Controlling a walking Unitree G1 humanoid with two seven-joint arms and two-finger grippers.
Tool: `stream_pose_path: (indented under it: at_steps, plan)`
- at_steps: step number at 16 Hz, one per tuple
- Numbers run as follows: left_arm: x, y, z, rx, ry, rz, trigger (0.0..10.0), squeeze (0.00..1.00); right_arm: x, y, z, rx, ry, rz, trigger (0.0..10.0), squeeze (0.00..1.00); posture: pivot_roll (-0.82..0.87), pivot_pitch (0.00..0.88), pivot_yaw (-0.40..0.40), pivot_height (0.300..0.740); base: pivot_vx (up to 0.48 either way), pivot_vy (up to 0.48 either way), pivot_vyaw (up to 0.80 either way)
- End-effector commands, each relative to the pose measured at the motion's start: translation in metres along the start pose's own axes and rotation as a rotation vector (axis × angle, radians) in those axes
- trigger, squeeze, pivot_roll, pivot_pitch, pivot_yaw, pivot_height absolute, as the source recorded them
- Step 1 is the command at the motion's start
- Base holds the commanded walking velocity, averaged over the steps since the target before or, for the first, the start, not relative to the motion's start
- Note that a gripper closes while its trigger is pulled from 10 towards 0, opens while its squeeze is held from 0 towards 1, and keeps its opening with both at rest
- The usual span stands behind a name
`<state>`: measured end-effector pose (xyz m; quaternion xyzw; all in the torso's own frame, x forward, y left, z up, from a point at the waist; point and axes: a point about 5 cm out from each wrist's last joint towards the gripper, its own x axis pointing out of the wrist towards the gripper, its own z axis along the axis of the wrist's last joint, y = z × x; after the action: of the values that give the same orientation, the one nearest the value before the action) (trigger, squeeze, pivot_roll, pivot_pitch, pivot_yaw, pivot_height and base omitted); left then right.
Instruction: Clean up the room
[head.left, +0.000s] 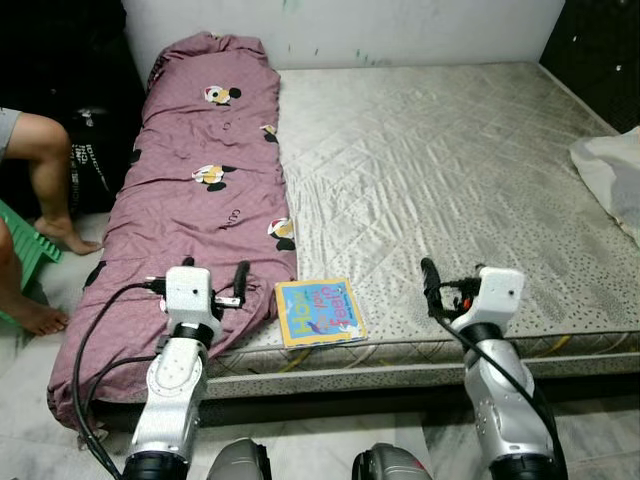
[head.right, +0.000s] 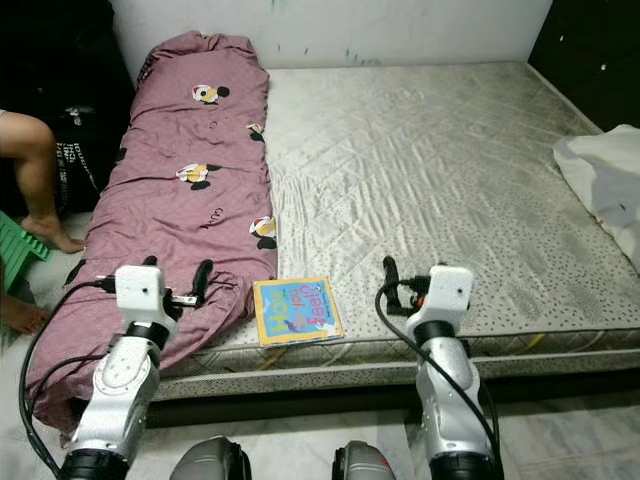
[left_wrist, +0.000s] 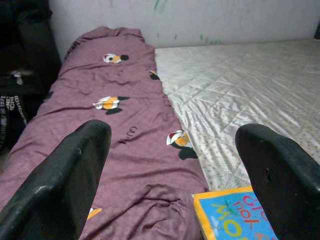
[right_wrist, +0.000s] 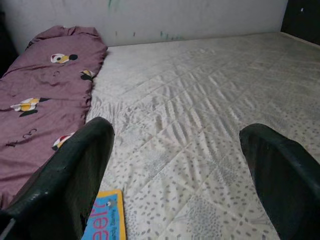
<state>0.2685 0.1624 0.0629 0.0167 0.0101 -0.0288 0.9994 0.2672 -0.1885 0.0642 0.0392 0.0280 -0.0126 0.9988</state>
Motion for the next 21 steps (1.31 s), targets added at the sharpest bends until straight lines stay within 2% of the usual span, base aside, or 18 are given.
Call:
stream_pose_path:
  at_steps: [1, 4, 7, 11, 21]
  plan:
    - [-0.001, 0.002, 0.000, 0.002, -0.003, 0.012, 10.0, 0.00, -0.001, 0.003, 0.000, -0.002, -0.006, 0.018, 10.0, 0.00, -0.03, 0.000, 0.014, 0.673, 0.000, 0.000, 0.00]
    - [-0.002, 0.003, -0.001, 0.003, -0.006, 0.019, 10.0, 0.00, -0.001, 0.004, -0.002, -0.006, -0.002, 0.027, 10.0, 0.00, -0.03, 0.000, 0.009, 0.638, 0.000, 0.000, 0.00]
    - [0.000, 0.003, 0.002, 0.002, -0.017, 0.026, 10.0, 0.00, 0.003, 0.003, 0.001, -0.013, -0.007, 0.031, 10.0, 0.00, -0.03, 0.000, 0.004, 0.638, 0.000, 0.000, 0.00]
    - [-0.005, 0.003, 0.003, -0.012, -0.033, 0.021, 10.0, 0.00, 0.002, 0.000, 0.000, -0.024, -0.001, 0.036, 10.0, 0.00, -0.02, 0.000, -0.002, 0.638, 0.000, 0.000, 0.00]
    - [-0.012, 0.000, 0.001, -0.015, -0.021, 0.006, 10.0, 0.00, -0.004, 0.004, -0.004, -0.031, 0.017, 0.063, 10.0, 0.00, -0.02, 0.011, -0.008, 0.638, 0.315, 0.000, 0.00]
